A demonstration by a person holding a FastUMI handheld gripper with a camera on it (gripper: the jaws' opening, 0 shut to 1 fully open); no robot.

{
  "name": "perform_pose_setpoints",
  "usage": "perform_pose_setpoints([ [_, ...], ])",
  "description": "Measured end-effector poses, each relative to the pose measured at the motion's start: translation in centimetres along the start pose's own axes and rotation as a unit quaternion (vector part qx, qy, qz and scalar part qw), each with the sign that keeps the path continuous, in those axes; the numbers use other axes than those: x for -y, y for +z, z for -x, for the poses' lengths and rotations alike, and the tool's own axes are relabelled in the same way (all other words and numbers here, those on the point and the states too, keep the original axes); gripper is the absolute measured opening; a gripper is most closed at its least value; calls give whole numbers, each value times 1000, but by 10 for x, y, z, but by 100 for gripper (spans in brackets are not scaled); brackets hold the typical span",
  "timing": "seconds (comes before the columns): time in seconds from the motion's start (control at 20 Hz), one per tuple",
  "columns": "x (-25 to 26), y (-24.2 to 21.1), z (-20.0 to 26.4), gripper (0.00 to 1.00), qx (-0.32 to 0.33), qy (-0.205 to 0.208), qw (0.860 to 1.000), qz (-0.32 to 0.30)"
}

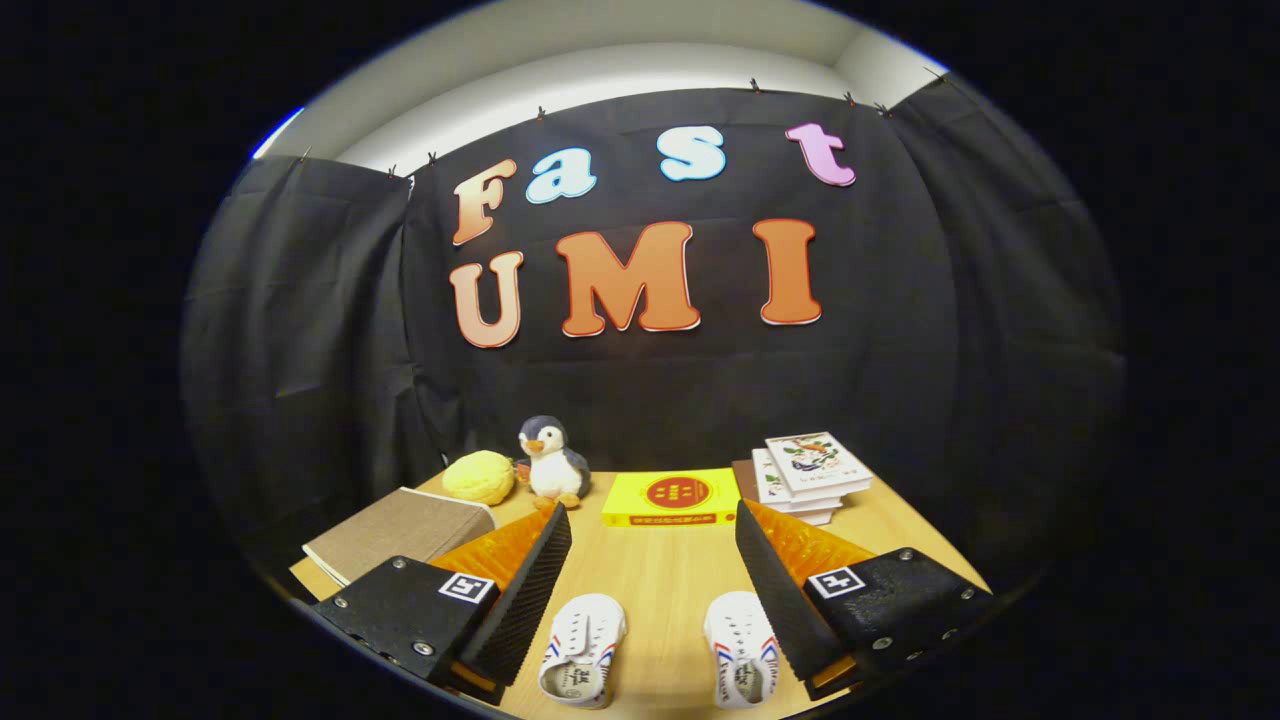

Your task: Open the storage box then place both shoes into the box .Put the left shoe in first, then the right shoe, with the right side of both shoes facing outward in a uniform manner.

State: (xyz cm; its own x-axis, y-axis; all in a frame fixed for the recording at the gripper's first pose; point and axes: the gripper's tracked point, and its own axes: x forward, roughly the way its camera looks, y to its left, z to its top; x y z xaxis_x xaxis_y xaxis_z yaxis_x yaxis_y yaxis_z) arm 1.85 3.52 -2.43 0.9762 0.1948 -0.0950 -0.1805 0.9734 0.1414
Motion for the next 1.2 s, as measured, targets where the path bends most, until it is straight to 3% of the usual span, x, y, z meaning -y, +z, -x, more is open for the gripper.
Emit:
perform_pose_setpoints([
  [0.2,-28,-32,-14,98,-48,67,995,-60],
  [0.4,-60,-72,-29,98,-120,139,971,-153],
  [0.65,-101,-116,-38,98,-222,229,905,-281],
  [0.8,-123,-136,-46,98,-257,273,870,-320],
  [1.0,-158,-153,-58,98,-297,335,812,-375],
  [1.2,-181,-166,-70,98,-322,374,763,-417],
])
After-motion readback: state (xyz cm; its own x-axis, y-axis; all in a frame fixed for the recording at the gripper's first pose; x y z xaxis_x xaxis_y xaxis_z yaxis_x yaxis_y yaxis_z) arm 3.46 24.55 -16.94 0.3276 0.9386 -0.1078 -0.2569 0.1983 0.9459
